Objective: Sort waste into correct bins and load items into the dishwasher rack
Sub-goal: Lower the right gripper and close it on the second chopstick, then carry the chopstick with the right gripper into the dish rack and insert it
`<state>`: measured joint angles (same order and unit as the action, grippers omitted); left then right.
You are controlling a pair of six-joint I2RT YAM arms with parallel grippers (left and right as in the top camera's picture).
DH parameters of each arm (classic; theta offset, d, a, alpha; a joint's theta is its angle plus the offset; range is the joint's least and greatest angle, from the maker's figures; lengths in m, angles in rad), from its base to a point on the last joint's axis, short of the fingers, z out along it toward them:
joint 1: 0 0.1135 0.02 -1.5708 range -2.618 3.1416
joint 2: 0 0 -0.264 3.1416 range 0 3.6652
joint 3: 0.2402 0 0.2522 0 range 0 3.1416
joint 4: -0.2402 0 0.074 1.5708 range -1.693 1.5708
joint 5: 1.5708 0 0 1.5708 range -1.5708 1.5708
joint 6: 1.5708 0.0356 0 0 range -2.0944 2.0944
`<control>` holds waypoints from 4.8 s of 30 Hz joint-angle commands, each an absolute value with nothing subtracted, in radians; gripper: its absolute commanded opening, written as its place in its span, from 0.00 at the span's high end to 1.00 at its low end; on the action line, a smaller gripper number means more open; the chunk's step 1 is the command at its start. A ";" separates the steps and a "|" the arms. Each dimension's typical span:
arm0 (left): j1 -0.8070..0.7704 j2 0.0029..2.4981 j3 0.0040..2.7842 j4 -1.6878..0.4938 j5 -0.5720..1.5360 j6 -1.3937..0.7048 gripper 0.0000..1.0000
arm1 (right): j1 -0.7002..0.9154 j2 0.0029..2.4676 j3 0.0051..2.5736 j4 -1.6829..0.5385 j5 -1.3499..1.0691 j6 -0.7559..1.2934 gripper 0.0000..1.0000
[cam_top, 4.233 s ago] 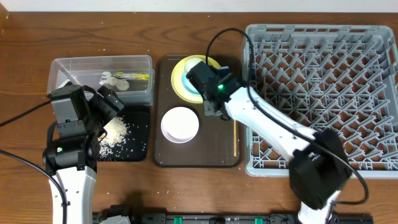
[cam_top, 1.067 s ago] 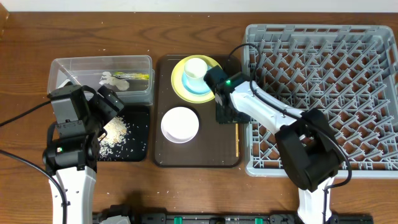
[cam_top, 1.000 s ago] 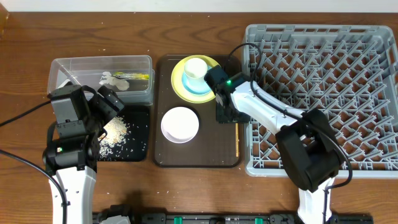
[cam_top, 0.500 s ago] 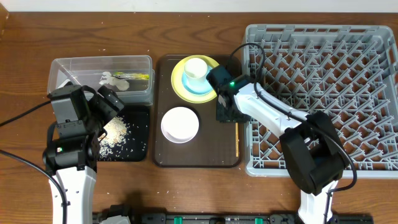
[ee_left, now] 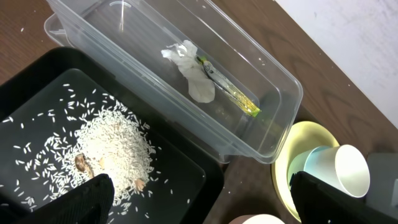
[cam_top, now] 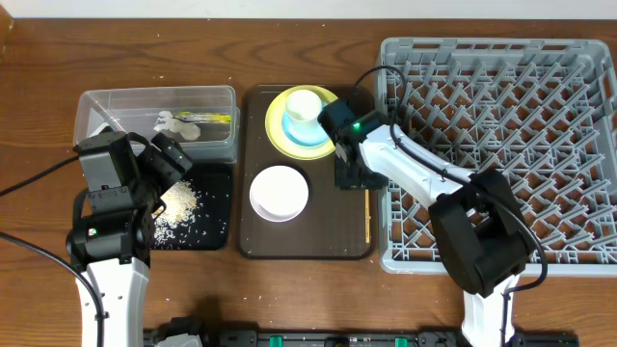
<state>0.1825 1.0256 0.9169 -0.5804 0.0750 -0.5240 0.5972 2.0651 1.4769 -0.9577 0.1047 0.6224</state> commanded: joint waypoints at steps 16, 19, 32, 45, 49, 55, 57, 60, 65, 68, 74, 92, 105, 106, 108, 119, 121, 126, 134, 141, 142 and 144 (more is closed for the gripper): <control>0.188 1.027 0.938 -0.583 0.070 -0.522 0.07 | 0.658 2.080 1.501 -0.984 0.187 0.628 0.58; 0.188 1.027 0.938 -0.583 0.070 -0.522 0.07 | 0.657 2.080 1.495 -0.983 0.183 0.628 0.57; 0.188 1.027 0.938 -0.583 0.070 -0.522 0.07 | 0.657 2.127 1.476 -0.976 0.163 0.635 0.56; 0.188 1.027 0.938 -0.583 0.070 -0.522 0.06 | 0.648 2.145 1.492 -0.960 0.052 0.622 0.59; 0.188 1.027 0.938 -0.583 0.070 -0.522 0.07 | 0.651 2.145 1.492 -0.957 0.006 0.620 0.63; 0.187 1.027 0.938 -0.583 0.070 -0.522 0.07 | 0.661 2.145 1.492 -0.958 -0.043 0.619 0.67; 0.188 1.027 0.938 -0.583 0.070 -0.522 0.06 | 0.662 2.145 1.492 -0.958 -0.042 0.619 0.70; 0.188 1.027 0.938 -0.583 0.070 -0.522 0.07 | 0.662 2.145 1.492 -0.957 -0.040 0.619 0.79; 0.187 1.027 0.938 -0.583 0.070 -0.522 0.07 | 0.661 2.145 1.492 -0.960 -0.024 0.619 0.94; 0.188 1.027 0.938 -0.583 0.070 -0.522 0.07 | 0.661 2.145 1.492 -0.962 -0.023 0.619 0.98; 0.188 1.027 0.938 -0.583 0.070 -0.522 0.06 | 0.653 2.131 1.540 -1.010 -0.023 0.580 0.99; 0.187 1.027 0.938 -0.583 0.070 -0.522 0.06 | 0.516 1.940 1.702 -1.163 0.072 0.471 0.99; 0.188 1.027 0.938 -0.583 0.070 -0.522 0.06 | 0.316 1.827 1.700 -1.160 0.147 0.282 0.99; 0.187 1.027 0.938 -0.583 0.070 -0.522 0.07 | 0.307 1.830 1.700 -1.160 0.147 0.268 0.99; 0.187 1.027 0.938 -0.583 0.070 -0.522 0.06 | 0.287 1.835 1.700 -1.160 0.147 0.256 0.99; 0.188 1.027 0.938 -0.583 0.070 -0.522 0.07 | 0.248 1.853 1.684 -1.151 0.155 0.257 0.99; 0.188 1.027 0.938 -0.583 0.070 -0.522 0.07 | 0.248 1.853 1.670 -1.140 0.161 0.257 0.99; 0.188 1.027 0.938 -0.583 0.070 -0.522 0.06 | 0.248 1.853 1.614 -1.101 0.161 0.257 0.99; 0.188 1.027 0.938 -0.583 0.070 -0.522 0.07 | 0.247 1.853 1.515 -0.997 0.162 0.249 0.99; 0.188 1.027 0.938 -0.583 0.070 -0.522 0.07 | 0.247 1.853 1.477 -0.960 0.210 0.226 0.99; 0.188 1.027 0.938 -0.583 0.070 -0.522 0.06 | 0.247 1.853 1.475 -0.960 0.214 0.226 0.99; 0.187 1.027 0.938 -0.583 0.070 -0.522 0.07 | 0.247 1.854 1.473 -0.957 0.213 0.227 0.99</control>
